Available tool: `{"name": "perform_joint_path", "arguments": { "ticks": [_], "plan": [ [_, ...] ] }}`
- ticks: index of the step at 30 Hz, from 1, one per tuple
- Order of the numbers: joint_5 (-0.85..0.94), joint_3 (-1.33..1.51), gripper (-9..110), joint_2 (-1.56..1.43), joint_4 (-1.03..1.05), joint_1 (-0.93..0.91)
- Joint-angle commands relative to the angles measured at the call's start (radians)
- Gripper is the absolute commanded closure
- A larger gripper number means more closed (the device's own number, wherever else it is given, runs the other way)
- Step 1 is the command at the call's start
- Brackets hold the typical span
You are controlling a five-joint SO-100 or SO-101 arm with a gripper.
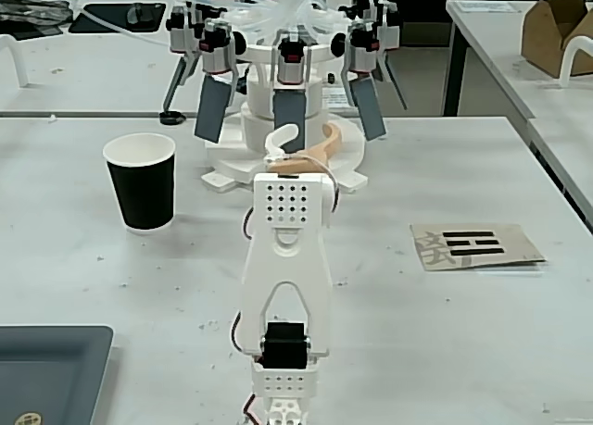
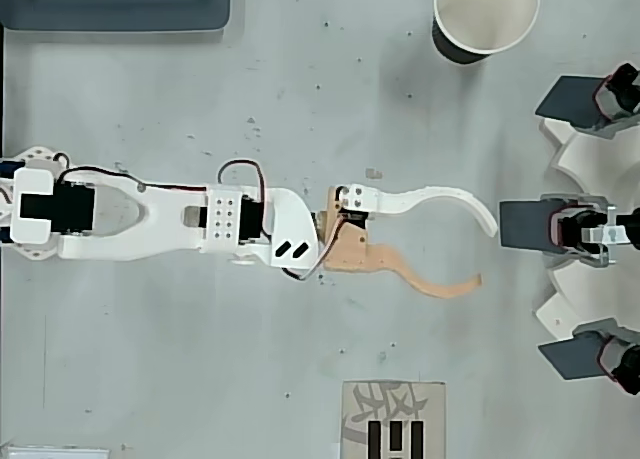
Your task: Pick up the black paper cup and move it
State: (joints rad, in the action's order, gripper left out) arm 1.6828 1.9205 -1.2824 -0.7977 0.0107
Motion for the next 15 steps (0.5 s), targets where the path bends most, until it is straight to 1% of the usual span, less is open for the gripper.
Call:
{"name": "perform_joint_path", "arguments": {
  "ticks": [1, 15],
  "plan": [
    [0.031, 0.291, 90, -0.322, 0.183, -0.046],
    [0.031, 0.301, 90, -0.333, 0.175, -0.046]
  ]
}}
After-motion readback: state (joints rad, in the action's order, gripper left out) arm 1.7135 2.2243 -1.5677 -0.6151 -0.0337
